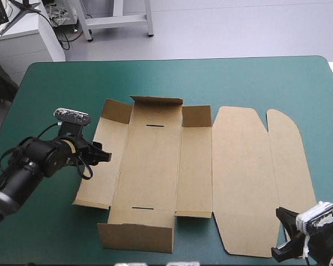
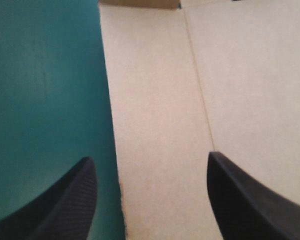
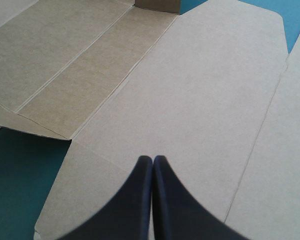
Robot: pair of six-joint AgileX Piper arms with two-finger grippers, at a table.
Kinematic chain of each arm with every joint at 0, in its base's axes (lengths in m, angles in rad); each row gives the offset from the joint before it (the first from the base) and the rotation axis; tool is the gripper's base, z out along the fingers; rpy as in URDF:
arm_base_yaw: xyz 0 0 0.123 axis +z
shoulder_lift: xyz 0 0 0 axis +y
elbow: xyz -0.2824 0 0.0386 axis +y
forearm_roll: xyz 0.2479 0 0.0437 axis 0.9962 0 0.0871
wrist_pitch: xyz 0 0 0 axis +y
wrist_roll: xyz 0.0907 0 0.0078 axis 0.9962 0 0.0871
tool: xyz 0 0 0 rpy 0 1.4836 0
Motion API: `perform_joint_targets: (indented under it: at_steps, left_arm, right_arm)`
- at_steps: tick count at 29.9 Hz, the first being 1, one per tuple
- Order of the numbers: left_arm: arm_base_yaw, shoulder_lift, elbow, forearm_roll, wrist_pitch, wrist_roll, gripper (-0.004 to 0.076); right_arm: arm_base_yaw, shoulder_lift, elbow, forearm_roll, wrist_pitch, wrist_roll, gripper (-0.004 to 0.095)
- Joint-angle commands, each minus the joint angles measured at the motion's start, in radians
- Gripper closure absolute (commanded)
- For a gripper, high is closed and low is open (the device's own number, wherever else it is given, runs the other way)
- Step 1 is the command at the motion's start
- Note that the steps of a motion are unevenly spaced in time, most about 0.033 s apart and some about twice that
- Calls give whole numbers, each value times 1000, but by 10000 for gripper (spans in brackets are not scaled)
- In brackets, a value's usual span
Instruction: Fold the box
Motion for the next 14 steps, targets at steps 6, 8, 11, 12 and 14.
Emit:
perform_joint_targets:
  at_steps: [6,8,11,12,14]
  left_arm:
    - [300,128,-44,-378,-4,373,272]
    - [377,155,-44,-507,35,539,272]
    - [476,205,-44,-649,96,700,272]
    - [498,217,-44,-675,113,724,272]
    - [542,244,-44,-707,146,770,272]
  right_arm:
    - [-2,13,-24,-4,-54,0,923]
    - [-2,13,-24,-4,-54,0,923]
    - [-2,13,-24,-4,-54,0,923]
    - [-2,13,-24,-4,-54,0,923]
    - [-2,13,-24,-4,-54,-2,923]
